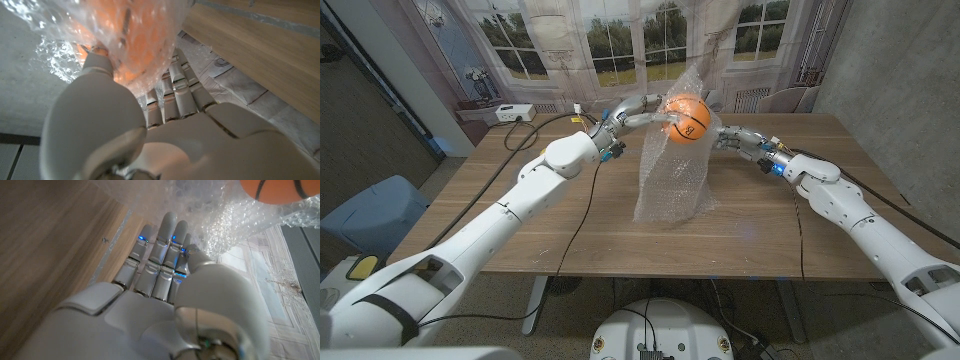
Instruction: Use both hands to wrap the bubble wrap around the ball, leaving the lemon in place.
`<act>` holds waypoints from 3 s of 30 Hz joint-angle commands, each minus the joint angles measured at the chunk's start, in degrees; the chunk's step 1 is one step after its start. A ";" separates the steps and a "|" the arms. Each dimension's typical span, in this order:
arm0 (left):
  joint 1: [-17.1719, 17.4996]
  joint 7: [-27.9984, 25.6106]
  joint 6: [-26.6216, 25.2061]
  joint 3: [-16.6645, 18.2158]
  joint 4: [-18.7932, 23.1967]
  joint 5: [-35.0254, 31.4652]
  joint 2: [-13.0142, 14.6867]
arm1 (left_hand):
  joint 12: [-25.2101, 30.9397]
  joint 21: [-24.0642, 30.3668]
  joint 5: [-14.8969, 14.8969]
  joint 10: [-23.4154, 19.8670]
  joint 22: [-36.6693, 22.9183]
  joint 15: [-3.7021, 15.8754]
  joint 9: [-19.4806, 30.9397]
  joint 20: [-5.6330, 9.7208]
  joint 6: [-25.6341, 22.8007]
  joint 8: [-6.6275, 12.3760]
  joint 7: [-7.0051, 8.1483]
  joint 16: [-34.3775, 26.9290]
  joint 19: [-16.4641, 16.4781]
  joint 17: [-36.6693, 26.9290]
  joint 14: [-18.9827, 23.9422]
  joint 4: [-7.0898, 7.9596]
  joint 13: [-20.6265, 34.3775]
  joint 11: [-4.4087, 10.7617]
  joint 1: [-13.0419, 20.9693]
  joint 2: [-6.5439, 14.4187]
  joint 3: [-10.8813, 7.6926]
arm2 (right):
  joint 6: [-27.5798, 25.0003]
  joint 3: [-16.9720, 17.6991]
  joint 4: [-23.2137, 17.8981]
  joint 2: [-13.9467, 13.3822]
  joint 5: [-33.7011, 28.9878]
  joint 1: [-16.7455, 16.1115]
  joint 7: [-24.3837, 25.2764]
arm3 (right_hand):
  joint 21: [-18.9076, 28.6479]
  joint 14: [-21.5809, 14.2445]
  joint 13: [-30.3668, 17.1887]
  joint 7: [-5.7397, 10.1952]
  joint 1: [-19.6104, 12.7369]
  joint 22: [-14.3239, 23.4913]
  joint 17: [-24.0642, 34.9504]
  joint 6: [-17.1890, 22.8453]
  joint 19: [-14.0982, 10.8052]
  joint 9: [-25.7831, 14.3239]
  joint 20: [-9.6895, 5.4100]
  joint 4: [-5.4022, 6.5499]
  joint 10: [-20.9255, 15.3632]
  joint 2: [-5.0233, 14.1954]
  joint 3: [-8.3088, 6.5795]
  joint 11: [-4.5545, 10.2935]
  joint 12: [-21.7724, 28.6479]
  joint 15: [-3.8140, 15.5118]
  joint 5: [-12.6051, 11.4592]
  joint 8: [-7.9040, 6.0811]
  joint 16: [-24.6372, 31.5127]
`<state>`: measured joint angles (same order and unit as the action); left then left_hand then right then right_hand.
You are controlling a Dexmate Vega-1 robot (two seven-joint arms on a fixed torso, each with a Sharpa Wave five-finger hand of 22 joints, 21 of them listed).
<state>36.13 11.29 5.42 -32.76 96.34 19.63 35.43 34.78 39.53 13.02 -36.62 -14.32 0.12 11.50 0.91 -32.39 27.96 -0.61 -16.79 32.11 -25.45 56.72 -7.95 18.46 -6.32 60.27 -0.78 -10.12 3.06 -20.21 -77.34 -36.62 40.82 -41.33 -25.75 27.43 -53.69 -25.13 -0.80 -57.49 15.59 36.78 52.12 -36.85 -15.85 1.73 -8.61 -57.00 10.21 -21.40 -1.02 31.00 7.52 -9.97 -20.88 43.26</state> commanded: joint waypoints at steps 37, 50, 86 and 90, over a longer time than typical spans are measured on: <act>-17.98 17.94 -31.44 -18.41 15.76 -34.61 7.78 | -1.04 3.46 7.47 -15.62 0.06 12.52 13.53 -0.62 -16.76 2.63 -0.66 0.76 -0.29 -1.14 9.23 4.65 20.07 14.02 10.90 10.58 -6.38 | -23.24 -21.29 -5.03 -0.94 -17.30 17.83 0.33 | 3.22 0.79 -2.59 -0.27 -2.90 0.74 0.54 0.01 -0.06 -1.68 0.50 1.10 0.53 0.64 0.26 -0.36 2.53 0.68 -0.47 -1.68 0.80; -21.90 27.00 -34.55 -25.45 16.15 -48.47 5.77 | -1.86 4.70 6.07 -16.09 0.04 12.41 12.61 -0.61 -17.37 1.90 -0.60 0.80 -0.52 -1.38 9.52 4.56 18.89 13.90 11.01 10.51 -6.76 | -25.80 -26.02 -1.49 3.11 -21.85 21.06 -0.20 | 4.17 0.86 -2.22 -0.56 -3.42 0.89 0.45 -0.27 -0.18 -1.54 0.83 1.28 1.09 0.65 0.41 -0.97 2.32 0.18 -0.57 -1.63 0.88; -18.84 37.85 -22.45 -29.32 11.69 -70.95 0.61 | -3.33 8.41 -0.12 -18.71 0.35 12.61 9.43 0.58 -20.23 -0.17 0.44 0.46 -0.50 -1.26 11.49 2.30 16.66 14.58 11.57 9.30 -7.73 | -15.99 -26.10 7.98 10.35 -22.40 18.84 2.44 | 2.99 35.19 5.81 0.98 14.62 -3.05 -9.46 -30.02 20.72 2.58 5.53 10.15 38.07 -4.85 8.00 -5.00 -16.18 -11.15 -0.25 10.74 -22.87; -17.74 37.54 -21.02 -27.93 11.73 -71.74 0.45 | -3.32 8.54 -0.71 -18.86 0.39 12.62 9.13 0.50 -20.69 -0.30 0.92 0.30 -1.16 -1.50 11.52 2.11 16.76 14.38 11.48 9.17 -7.67 | -9.57 -23.81 9.44 10.18 -20.67 17.61 1.62 | -1.24 48.86 7.65 1.47 20.14 -3.83 -10.93 -40.98 32.65 3.43 6.97 10.71 51.04 -5.93 11.26 -5.55 -20.31 -13.67 -0.53 10.71 -30.24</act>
<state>16.45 47.78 -19.08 -61.51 108.19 -45.87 36.55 31.17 47.87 12.93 -39.26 -13.82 1.64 16.07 1.43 -33.38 27.78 -1.44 -15.95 31.57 -26.59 60.09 -8.11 34.96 -7.76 61.11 -1.65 -10.28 -16.44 -47.38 -71.54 -26.76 17.04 -22.26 -21.34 28.01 -18.96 -18.19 0.48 -40.01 11.86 26.56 16.00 -12.32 -12.67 5.37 1.76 -12.99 5.14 -11.64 -5.05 12.23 2.28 -10.16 -10.37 16.51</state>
